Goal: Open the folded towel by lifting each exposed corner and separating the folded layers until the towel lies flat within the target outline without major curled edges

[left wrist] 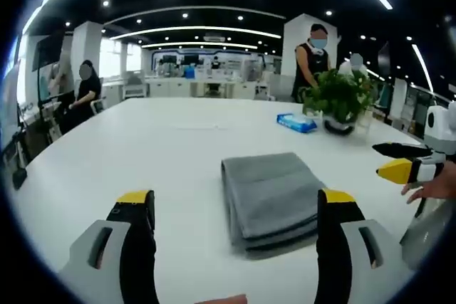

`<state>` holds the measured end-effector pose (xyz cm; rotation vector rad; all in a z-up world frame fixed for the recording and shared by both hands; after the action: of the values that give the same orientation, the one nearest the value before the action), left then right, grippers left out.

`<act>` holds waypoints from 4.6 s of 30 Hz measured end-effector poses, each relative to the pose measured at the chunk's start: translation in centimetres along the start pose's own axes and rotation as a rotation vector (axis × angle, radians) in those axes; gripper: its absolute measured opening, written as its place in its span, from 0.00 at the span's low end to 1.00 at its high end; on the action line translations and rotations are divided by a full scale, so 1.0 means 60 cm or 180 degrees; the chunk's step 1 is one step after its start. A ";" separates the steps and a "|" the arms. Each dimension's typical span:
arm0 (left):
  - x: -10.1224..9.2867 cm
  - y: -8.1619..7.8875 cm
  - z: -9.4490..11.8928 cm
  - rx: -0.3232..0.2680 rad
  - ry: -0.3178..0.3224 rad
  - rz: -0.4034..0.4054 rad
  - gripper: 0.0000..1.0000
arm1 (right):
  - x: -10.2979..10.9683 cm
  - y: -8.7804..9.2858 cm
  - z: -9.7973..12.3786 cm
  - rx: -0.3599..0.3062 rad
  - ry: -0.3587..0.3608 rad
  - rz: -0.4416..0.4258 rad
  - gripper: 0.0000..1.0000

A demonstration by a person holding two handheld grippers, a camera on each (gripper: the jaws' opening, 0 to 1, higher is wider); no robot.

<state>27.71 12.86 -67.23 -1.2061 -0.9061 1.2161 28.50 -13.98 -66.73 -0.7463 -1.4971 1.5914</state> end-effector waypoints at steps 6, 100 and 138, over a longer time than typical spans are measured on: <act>-0.001 0.000 0.000 0.0012 0.0008 -0.0059 0.93 | 0.007 0.003 -0.002 0.0039 -0.0054 0.0044 0.96; 0.047 -0.055 0.121 -0.0414 -0.0455 -0.0504 0.65 | 0.236 0.107 -0.197 0.0719 -0.0981 0.1297 0.50; 0.034 -0.050 0.119 -0.0166 -0.0363 -0.0691 0.59 | 0.209 0.097 -0.192 0.0818 -0.0811 0.1018 0.05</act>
<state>21.71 16.37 -63.25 -1.0570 -1.1292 1.0998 31.14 2.85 -72.52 -0.6785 -1.3568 2.1418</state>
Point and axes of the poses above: the point that each gripper's makers call its tool centre point, and the gripper's own axes: z roughly backward along the fingers, x roughly to its left, y roughly out of its underside, the point moved 7 cm from there along z, roughly backward along the fingers, and after that the axes turned 8 degrees about -x, right-handed, at the moved point
